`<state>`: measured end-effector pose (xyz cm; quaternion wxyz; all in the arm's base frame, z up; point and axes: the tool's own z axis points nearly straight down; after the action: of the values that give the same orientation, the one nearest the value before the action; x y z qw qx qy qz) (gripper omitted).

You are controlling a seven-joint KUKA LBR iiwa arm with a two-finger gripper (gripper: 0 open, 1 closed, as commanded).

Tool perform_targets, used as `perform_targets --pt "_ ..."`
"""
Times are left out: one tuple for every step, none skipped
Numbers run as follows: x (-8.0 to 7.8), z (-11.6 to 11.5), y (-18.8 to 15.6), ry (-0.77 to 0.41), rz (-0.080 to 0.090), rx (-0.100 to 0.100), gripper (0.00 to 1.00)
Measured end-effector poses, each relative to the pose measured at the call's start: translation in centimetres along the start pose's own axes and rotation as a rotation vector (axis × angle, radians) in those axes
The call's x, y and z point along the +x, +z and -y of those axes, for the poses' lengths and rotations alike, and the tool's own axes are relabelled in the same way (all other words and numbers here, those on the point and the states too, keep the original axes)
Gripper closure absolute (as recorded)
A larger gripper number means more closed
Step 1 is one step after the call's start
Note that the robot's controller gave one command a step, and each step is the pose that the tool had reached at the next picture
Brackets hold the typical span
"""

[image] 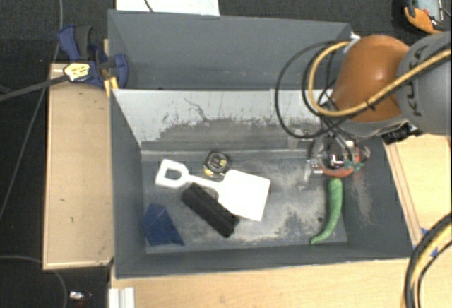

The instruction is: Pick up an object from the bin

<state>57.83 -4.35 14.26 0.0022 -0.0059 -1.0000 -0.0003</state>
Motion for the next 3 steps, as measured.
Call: perform_targets --pt "-0.2 0.0 -0.5 -0.002 0.008 0.001 0.0" --pt "3.2 6.9 7.3 -0.593 0.005 0.0 0.0" --pt "6.8 9.9 1.3 -0.461 0.011 0.003 0.0"
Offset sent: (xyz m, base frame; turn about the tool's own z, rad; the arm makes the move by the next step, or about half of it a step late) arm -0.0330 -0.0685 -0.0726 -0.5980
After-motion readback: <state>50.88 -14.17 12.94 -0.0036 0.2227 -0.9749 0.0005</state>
